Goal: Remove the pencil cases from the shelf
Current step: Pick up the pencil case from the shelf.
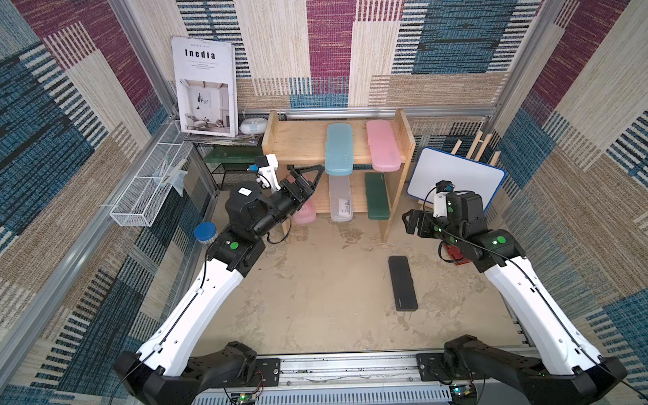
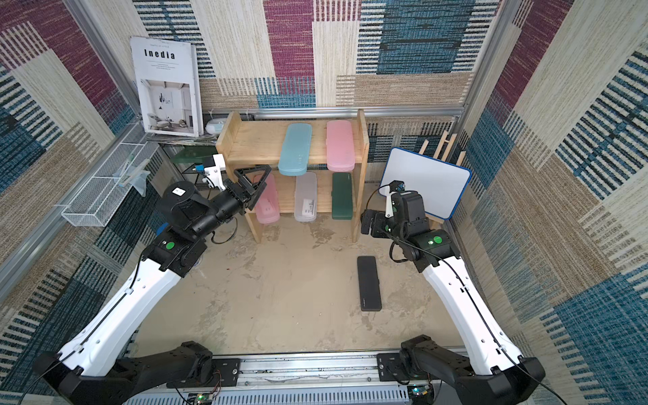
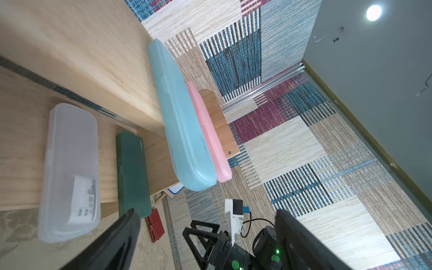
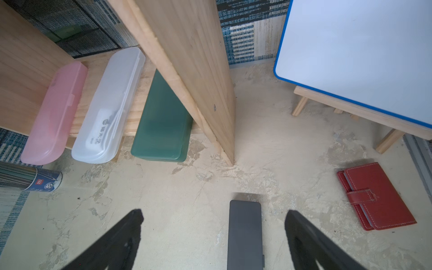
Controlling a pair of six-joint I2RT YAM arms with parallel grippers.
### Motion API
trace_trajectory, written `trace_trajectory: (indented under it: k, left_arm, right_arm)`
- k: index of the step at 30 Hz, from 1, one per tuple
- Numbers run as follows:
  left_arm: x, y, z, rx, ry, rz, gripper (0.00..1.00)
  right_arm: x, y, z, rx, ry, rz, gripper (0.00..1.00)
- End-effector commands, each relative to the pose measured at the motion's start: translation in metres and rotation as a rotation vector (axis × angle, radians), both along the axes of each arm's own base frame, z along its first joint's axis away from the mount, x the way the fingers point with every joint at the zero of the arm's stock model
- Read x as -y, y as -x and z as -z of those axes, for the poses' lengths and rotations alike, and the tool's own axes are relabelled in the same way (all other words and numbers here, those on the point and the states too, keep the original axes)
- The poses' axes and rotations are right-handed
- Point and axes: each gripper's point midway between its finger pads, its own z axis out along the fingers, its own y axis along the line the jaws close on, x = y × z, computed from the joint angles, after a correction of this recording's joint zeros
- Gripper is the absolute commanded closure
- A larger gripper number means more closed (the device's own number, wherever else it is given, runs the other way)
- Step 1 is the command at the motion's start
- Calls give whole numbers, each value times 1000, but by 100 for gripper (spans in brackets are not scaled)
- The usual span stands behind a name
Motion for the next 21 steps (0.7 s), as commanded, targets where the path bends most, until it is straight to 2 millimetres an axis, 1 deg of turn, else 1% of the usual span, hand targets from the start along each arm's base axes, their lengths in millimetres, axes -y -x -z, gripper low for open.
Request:
trace_trajectory:
  k: [1, 6, 11, 13, 14, 16, 19, 21]
  left_arm:
    - [10, -6, -18, 28, 59, 39, 6]
    - [21, -27, -14, 0, 64, 51, 6]
    - [34, -46, -6, -43, 85, 74, 12]
    - [38, -51, 0, -68, 90, 81, 17]
    - [39, -53, 2, -77, 91, 81, 22]
    - [39, -57, 5, -88, 90, 72, 35]
    - [37, -57, 4, -87, 86, 62, 51]
    - [35, -55, 4, -89, 76, 54, 64]
  right_arm:
    - [3, 4, 0, -9, 21, 3, 1]
    - [3, 4, -2, -10, 28, -4, 1]
    - [2, 0, -1, -21, 36, -8, 1]
    - [1, -1, 0, -23, 42, -12, 1]
    - [2, -1, -1, -23, 45, -13, 1]
    - [2, -1, -1, -20, 48, -14, 1]
    - [2, -1, 0, -20, 57, -17, 1]
    - [2, -1, 1, -26, 59, -19, 1]
